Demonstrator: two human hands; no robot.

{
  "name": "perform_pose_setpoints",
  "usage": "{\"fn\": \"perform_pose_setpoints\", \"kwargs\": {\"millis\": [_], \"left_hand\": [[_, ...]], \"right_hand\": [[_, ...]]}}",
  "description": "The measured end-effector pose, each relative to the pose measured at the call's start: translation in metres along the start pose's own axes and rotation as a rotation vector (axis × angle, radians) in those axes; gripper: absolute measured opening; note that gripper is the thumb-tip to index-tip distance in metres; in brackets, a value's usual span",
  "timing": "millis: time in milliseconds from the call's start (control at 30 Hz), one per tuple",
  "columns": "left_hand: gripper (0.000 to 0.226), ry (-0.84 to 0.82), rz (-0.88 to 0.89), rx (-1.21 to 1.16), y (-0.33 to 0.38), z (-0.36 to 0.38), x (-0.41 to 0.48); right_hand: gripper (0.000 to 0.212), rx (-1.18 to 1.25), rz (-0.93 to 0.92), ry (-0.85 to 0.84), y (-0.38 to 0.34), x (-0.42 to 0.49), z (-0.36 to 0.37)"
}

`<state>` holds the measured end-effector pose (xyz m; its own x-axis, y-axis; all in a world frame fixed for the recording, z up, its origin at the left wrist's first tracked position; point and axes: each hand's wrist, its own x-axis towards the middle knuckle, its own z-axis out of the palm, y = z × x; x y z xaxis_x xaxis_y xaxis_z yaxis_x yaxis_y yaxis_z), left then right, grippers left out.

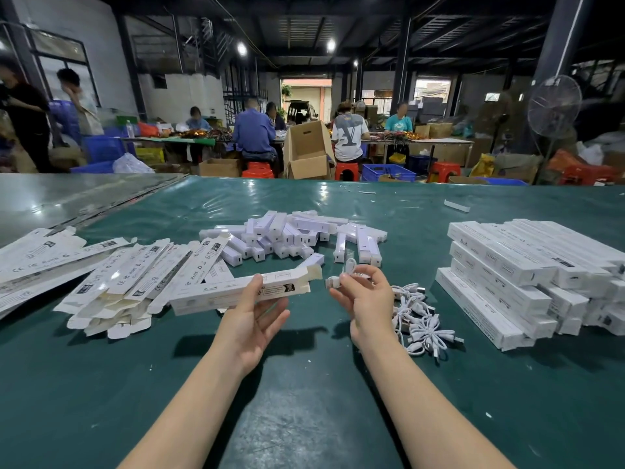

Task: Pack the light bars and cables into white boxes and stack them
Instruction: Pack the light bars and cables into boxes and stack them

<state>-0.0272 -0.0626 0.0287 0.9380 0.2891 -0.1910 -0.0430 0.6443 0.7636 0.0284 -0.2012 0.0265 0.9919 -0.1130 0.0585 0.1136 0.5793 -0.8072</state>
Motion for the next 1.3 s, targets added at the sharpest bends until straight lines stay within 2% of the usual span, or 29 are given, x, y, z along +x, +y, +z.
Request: {"fn": "perform_pose_setpoints", "kwargs": {"millis": [100,400,567,767,1133,1233,1300], "left_hand": [[0.018,-0.007,0.008,-0.001,-0.002,0.001,0.002],[0.015,-0.019,0.005,-0.007,-0.003,0.0,0.003],[0.017,-0.005,-0.02,-0.045,-0.004,0.0,0.001],[0.017,0.042,-0.037,-0.28,0.0,0.001,0.002],[0.012,0.062,0.03,-0.175,-0.001,-0.002,0.004],[0.013,0.053,0.029,-0.145,-0.002,-0.001,0.004],[0.012,0.053,0.039,-0.132,-0.002,0.0,0.004]], "right_hand": [[0.028,0.025,0.018,-0.05,0.006,-0.003,0.004],[0.034,-0.352,-0.179,-0.113,0.016,-0.01,0.006],[0.028,-0.538,-0.258,-0.122,0.017,-0.01,0.005],[0.025,-0.562,-0.234,-0.257,0.024,-0.015,0.007],[0.022,-0.809,-0.329,-0.249,0.028,-0.011,0.004],[0.019,-0.802,-0.321,-0.213,0.027,-0.011,0.003],[0.025,-0.741,-0.298,-0.199,0.025,-0.011,0.004]]}}
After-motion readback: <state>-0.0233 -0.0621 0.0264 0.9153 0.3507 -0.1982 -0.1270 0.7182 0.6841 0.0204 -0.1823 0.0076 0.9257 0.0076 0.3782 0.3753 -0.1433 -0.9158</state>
